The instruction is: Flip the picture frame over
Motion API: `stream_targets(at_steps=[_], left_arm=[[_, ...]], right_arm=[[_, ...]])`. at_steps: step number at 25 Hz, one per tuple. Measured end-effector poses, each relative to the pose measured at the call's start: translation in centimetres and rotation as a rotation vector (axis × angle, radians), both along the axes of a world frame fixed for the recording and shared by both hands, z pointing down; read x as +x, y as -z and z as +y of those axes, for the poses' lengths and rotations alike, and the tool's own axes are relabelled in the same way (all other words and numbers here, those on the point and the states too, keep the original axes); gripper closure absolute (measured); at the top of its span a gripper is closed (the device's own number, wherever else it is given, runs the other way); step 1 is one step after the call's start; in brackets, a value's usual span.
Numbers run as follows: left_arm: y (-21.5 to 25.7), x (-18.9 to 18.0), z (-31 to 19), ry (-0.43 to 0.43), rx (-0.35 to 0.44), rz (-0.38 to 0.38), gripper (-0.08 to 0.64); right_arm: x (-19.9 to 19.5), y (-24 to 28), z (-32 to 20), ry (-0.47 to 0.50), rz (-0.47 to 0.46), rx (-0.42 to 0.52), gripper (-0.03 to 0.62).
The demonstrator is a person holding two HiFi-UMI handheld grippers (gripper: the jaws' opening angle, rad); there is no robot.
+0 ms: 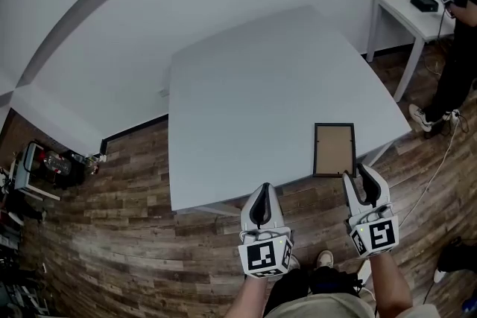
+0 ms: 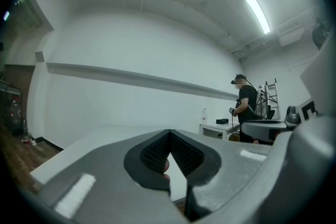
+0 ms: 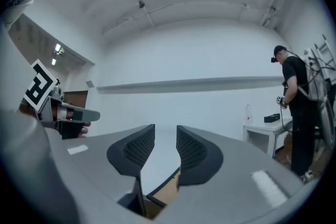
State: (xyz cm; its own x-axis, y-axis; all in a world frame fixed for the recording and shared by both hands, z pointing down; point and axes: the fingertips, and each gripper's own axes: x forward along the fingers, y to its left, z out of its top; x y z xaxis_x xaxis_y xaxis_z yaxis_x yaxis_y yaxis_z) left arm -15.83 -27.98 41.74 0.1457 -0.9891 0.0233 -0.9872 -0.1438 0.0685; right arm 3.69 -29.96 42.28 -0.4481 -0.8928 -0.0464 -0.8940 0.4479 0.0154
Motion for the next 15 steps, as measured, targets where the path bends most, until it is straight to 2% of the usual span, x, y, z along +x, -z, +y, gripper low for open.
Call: stream_targets(at_steps=[3, 10, 15], left_arm=[[0.6, -0.7, 0.4, 0.01, 0.012, -0.009, 0.56], [2.0, -1.4, 1.2, 0.02, 0.04, -0.02, 0.56], [2.2, -1.3, 1.3, 0.019, 0.043, -0.021, 0.56]], right_arm=[[-0.7, 1.7, 0.8, 0.012, 0.008, 0.034, 0.465], [-0.5, 2.1, 1.3, -0.044, 0.065, 0.023, 0.569], [-0.6, 2.2, 1.3, -0.048, 0.067, 0.014, 0.569]])
